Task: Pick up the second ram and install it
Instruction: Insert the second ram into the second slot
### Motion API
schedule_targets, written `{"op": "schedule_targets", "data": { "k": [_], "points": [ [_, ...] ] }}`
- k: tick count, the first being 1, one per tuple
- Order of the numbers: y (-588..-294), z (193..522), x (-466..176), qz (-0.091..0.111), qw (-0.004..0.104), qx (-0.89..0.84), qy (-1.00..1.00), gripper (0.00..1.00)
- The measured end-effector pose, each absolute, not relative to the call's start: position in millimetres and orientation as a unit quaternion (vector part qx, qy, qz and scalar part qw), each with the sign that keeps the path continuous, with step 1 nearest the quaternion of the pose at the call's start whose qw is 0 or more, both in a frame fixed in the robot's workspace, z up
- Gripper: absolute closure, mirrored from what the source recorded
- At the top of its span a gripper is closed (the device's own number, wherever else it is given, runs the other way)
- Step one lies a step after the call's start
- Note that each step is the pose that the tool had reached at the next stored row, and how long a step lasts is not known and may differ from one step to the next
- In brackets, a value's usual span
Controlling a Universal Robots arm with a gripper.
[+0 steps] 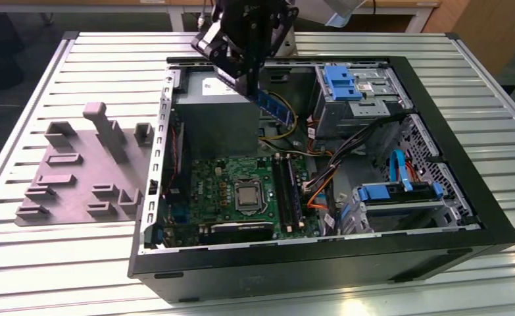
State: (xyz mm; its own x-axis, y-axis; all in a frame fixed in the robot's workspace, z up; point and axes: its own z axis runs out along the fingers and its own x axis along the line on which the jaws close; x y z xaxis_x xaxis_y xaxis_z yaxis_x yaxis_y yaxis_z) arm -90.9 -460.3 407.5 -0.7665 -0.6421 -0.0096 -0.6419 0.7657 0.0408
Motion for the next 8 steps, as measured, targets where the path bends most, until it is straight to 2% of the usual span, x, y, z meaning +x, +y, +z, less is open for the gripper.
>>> {"op": "schedule_targets", "data": {
  "k": [8],
  "points": [
    [-460.3,407.4,-90.9,-0.021,0.002,0.319,-0.948,0.86]
  ]
}}
